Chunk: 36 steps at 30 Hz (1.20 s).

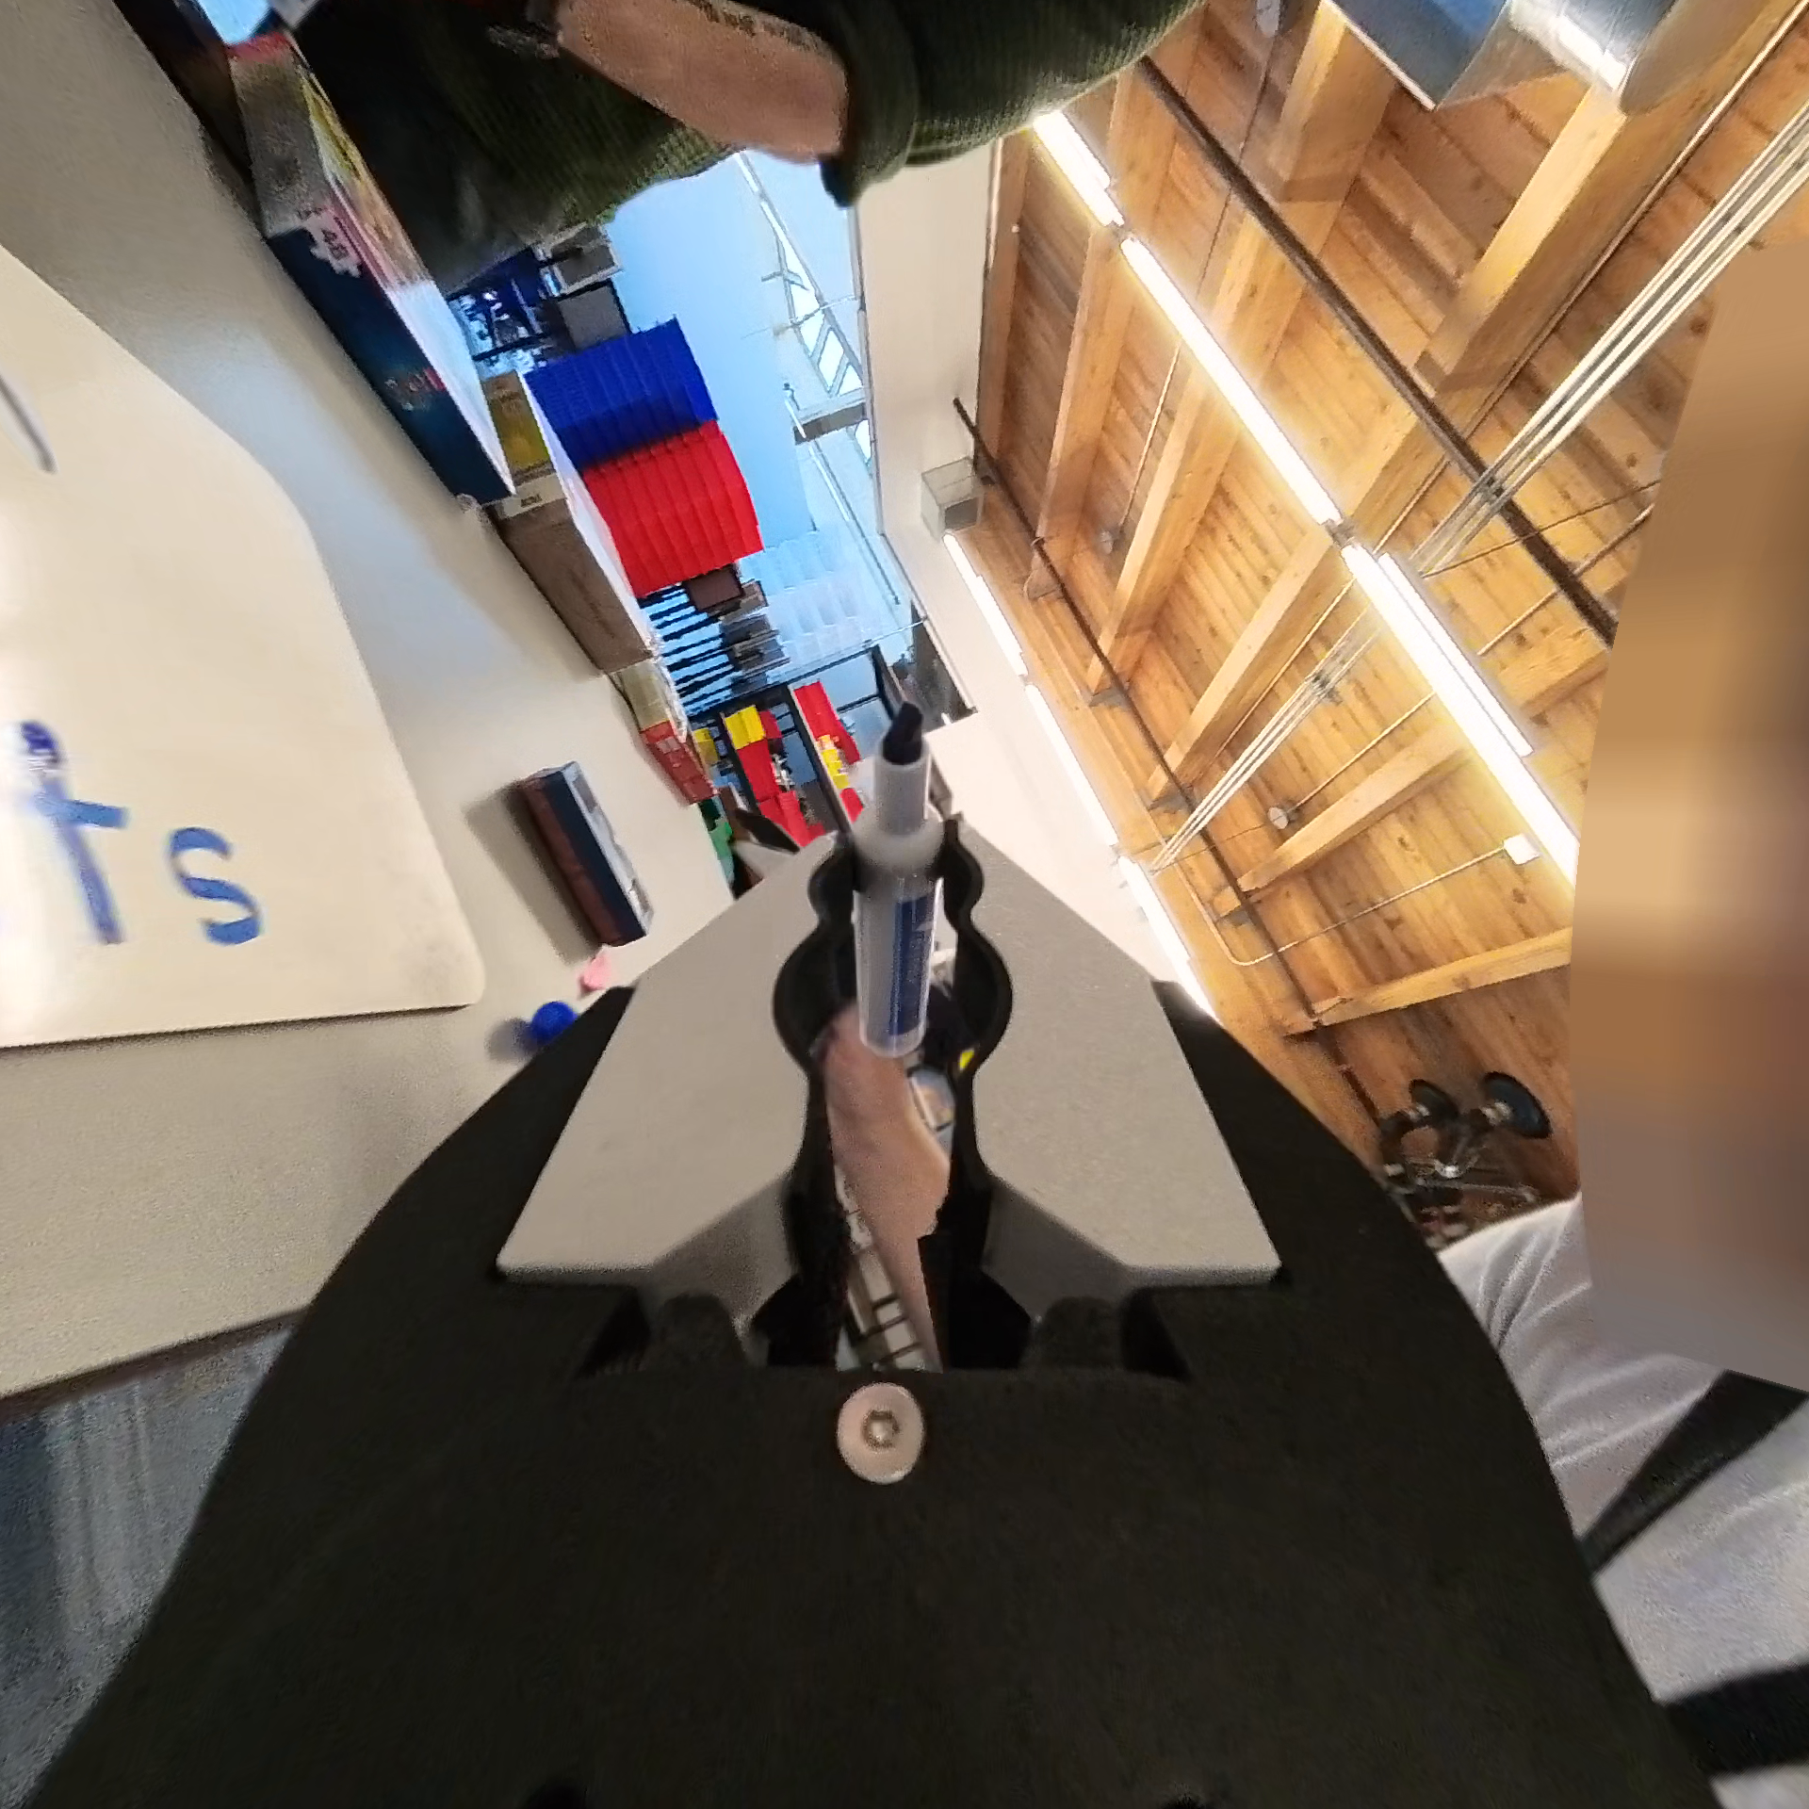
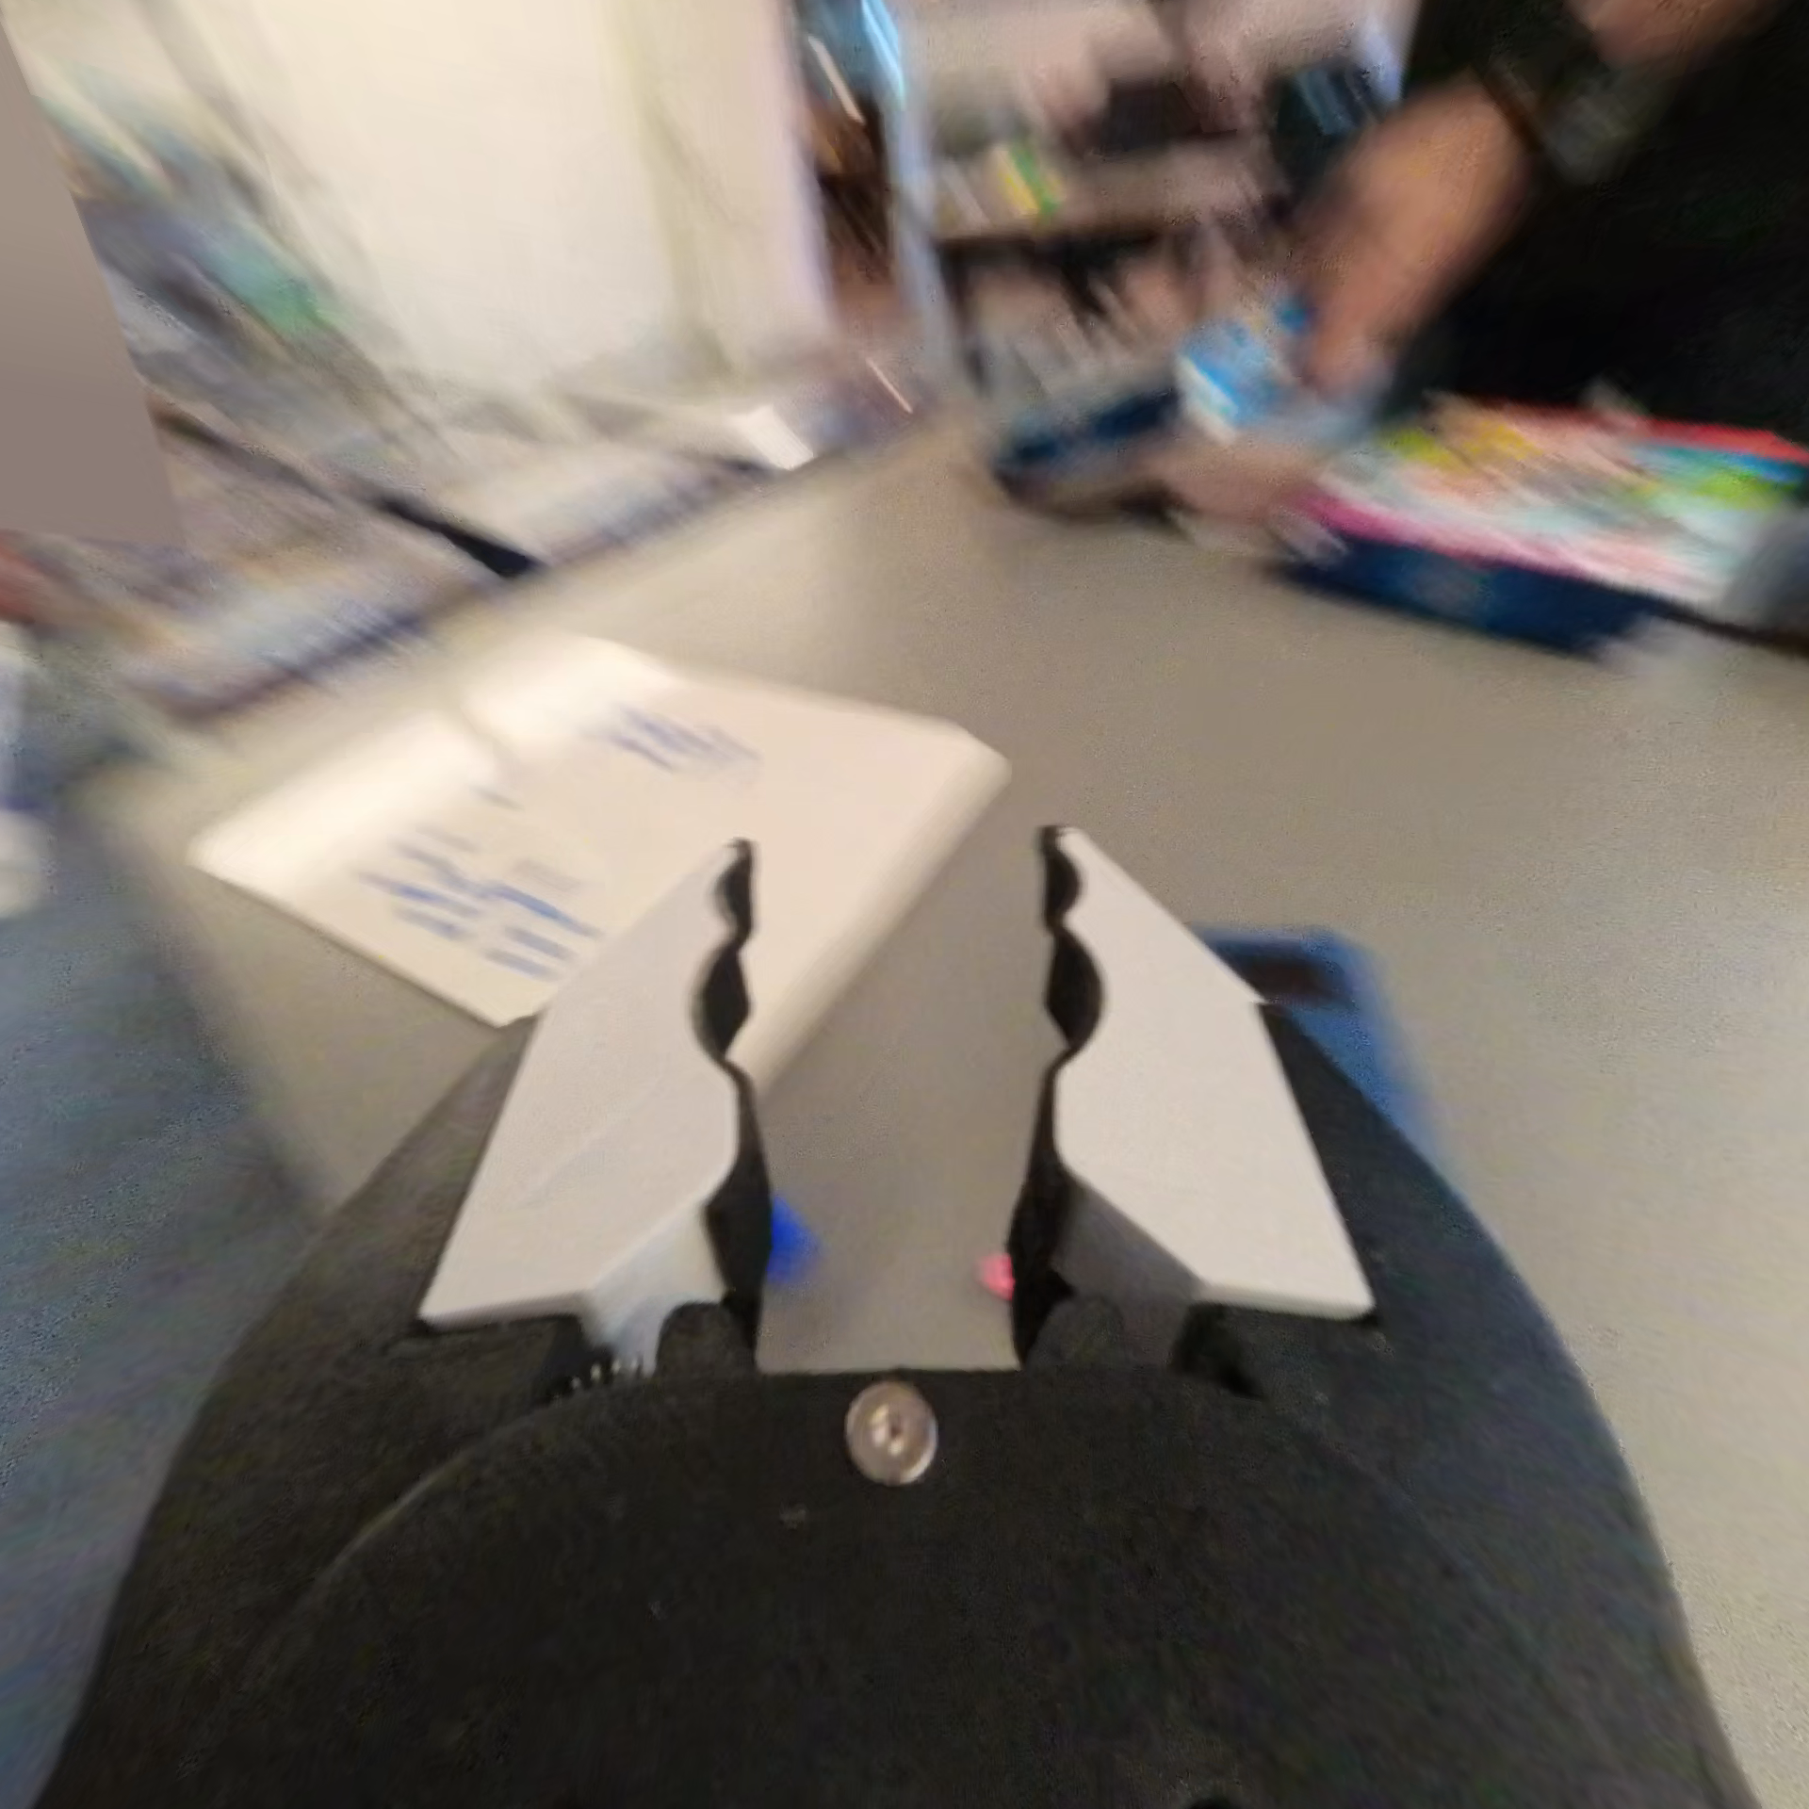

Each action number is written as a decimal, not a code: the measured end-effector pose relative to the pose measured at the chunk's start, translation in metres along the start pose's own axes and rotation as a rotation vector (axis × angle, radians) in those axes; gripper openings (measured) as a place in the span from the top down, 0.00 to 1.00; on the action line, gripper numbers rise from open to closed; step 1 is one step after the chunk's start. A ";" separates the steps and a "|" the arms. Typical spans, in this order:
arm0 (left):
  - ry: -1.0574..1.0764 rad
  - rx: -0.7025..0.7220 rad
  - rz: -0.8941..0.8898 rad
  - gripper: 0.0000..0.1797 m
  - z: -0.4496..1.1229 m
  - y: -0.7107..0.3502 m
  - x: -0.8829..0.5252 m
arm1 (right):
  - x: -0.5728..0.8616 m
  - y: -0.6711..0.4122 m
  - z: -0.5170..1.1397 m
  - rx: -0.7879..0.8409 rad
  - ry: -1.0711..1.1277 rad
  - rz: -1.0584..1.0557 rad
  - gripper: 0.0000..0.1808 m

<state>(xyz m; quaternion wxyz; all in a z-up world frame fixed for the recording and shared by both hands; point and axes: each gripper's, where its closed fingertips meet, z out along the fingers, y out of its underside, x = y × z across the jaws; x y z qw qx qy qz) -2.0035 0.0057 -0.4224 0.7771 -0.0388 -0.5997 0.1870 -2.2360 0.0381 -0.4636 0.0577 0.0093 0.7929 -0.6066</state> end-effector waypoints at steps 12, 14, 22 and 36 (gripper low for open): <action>-0.069 0.003 0.016 0.92 -0.049 0.006 -0.002 | 0.115 0.104 0.035 -0.821 0.083 -0.108 0.65; -0.080 -0.008 0.026 0.92 -0.054 0.007 -0.007 | 0.116 0.106 0.034 -0.840 0.072 -0.077 0.65; -0.170 -0.165 0.119 0.91 -0.077 0.020 -0.026 | 0.013 0.032 0.067 -0.718 -0.157 -0.317 0.67; -0.151 -0.137 0.064 0.91 -0.112 0.037 -0.030 | -0.130 0.091 0.163 -1.007 -0.744 -1.184 0.66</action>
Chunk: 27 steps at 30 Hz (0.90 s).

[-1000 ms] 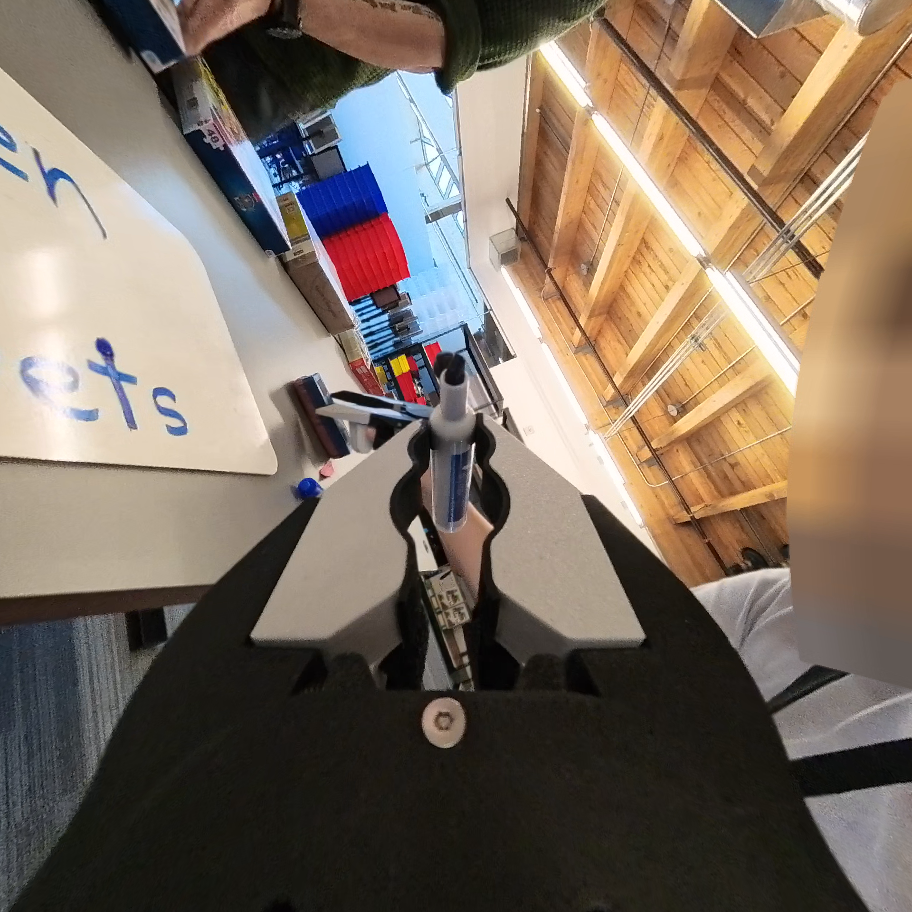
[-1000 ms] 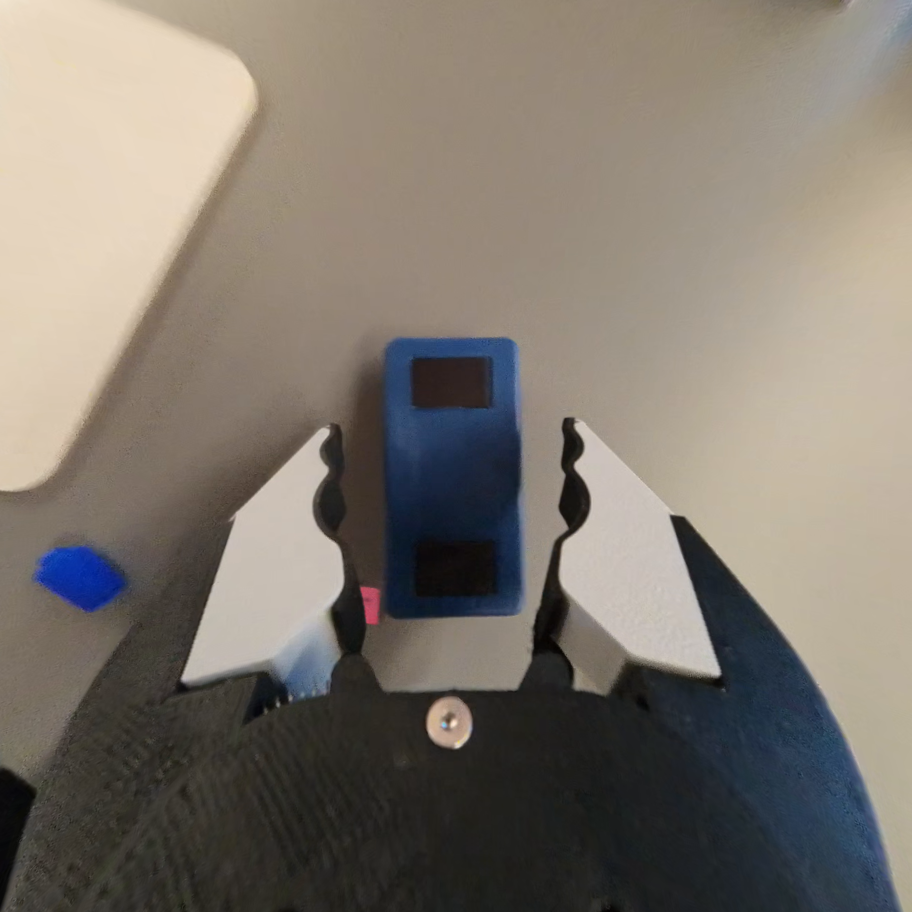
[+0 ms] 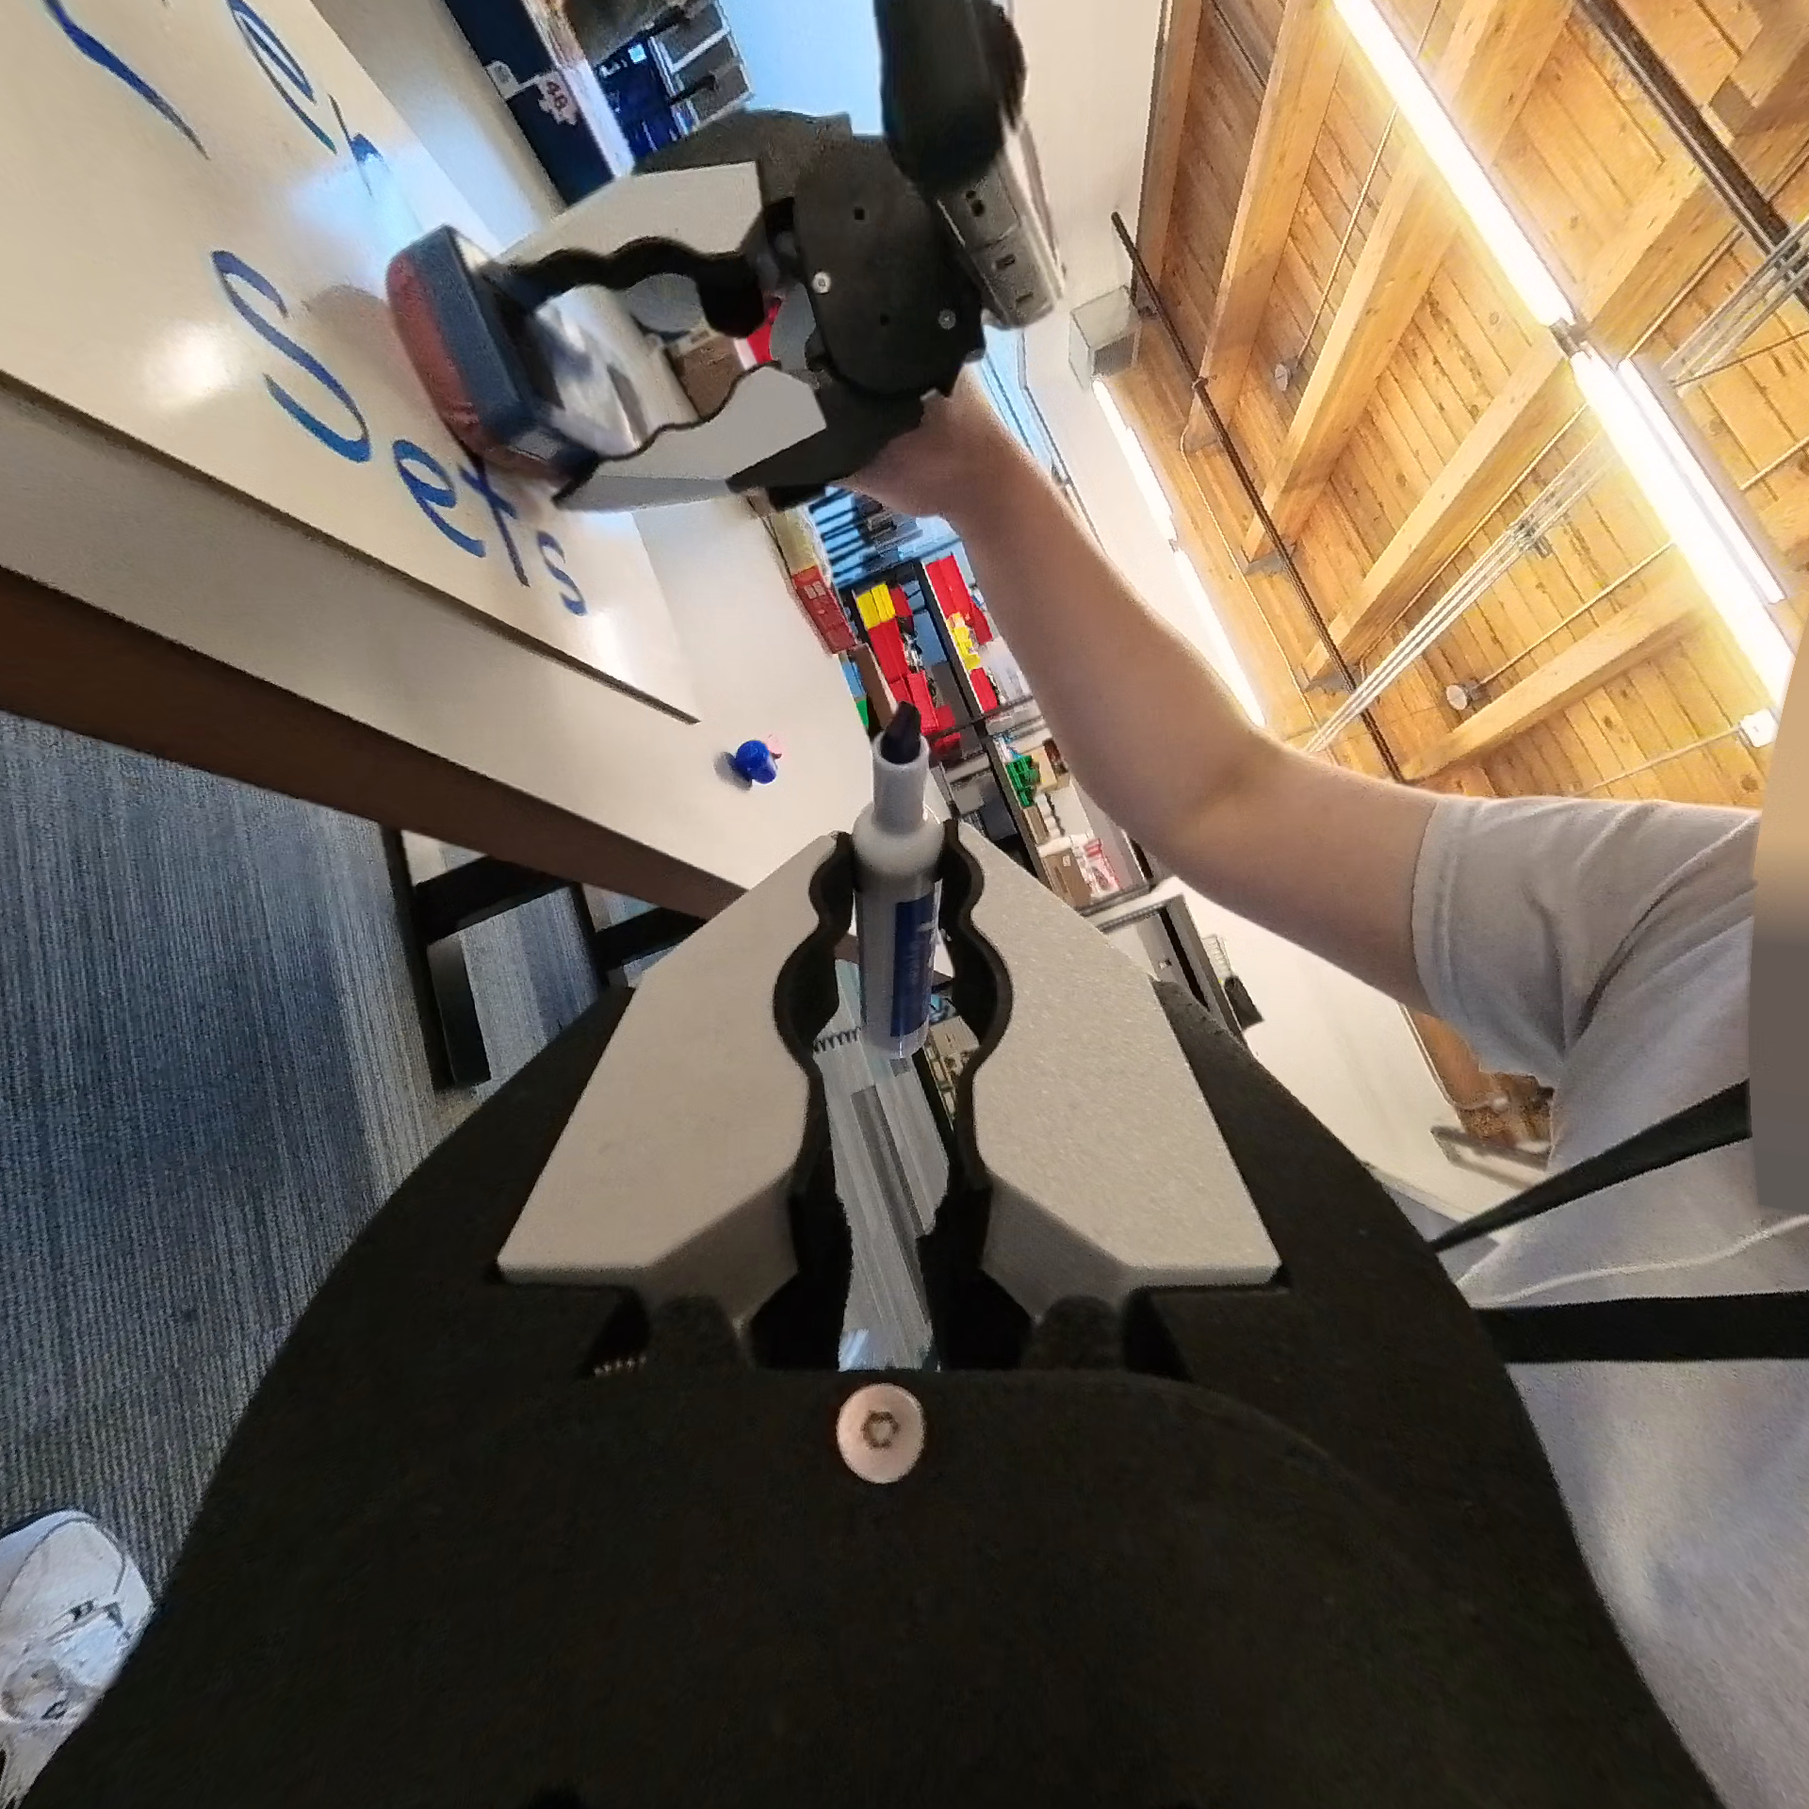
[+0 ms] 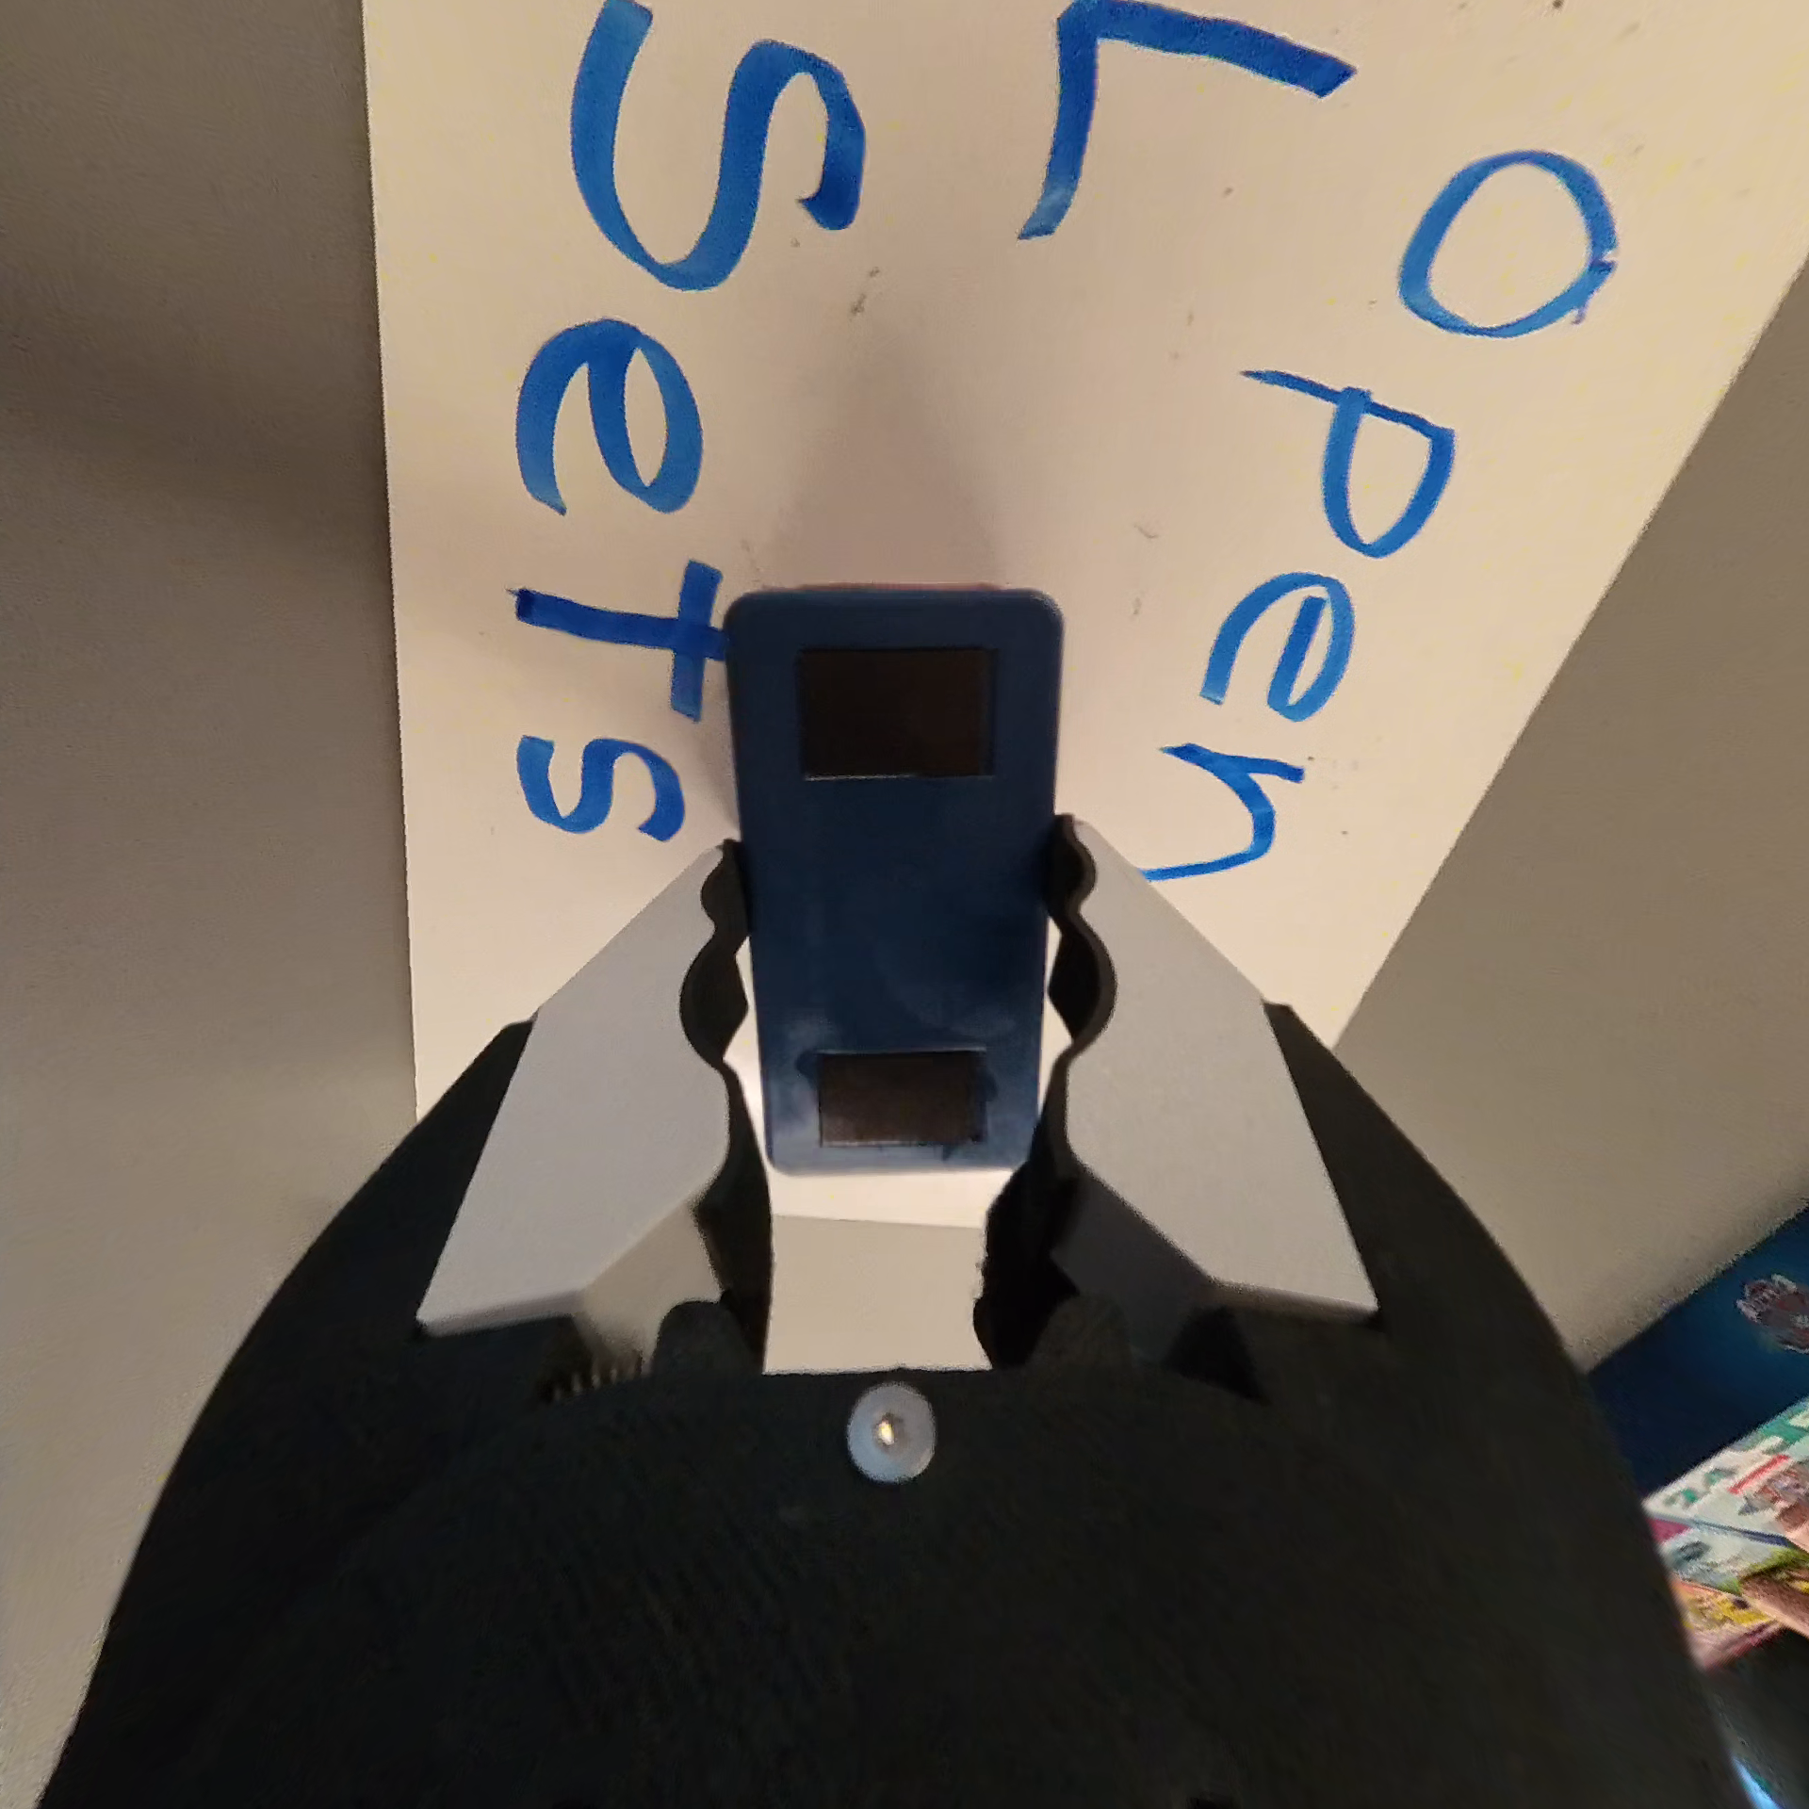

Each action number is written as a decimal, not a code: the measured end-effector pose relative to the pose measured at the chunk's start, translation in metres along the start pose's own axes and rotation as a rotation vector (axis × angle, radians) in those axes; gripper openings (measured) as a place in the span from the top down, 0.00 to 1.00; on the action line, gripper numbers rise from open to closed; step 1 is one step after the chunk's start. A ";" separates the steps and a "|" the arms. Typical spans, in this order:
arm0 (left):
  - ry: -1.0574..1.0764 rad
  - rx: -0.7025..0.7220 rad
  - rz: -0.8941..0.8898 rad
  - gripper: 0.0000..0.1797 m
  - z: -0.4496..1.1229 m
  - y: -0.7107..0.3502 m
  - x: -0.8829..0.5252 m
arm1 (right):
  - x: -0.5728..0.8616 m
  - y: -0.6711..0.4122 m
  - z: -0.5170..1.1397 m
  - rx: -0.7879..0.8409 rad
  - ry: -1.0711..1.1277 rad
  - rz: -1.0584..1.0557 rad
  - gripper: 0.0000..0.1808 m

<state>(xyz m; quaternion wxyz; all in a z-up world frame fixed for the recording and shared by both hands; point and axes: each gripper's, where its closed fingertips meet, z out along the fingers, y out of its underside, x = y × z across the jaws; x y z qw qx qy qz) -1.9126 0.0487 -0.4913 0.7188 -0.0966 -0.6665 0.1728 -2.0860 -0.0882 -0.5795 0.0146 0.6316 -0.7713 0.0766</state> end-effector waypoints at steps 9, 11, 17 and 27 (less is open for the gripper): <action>0.004 0.003 0.002 0.91 -0.006 0.001 0.001 | -0.005 0.002 0.006 -0.157 -0.030 0.049 0.66; 0.011 0.007 0.000 0.91 -0.005 0.001 0.003 | -0.007 0.002 0.006 -0.180 -0.035 0.059 0.66; -0.040 -0.023 0.076 0.91 0.009 -0.018 -0.007 | -0.003 -0.011 -0.006 -0.096 -0.047 0.193 0.66; -0.406 -0.234 0.221 0.91 0.015 -0.098 -0.076 | -0.002 -0.015 0.005 -0.063 -0.019 0.190 0.66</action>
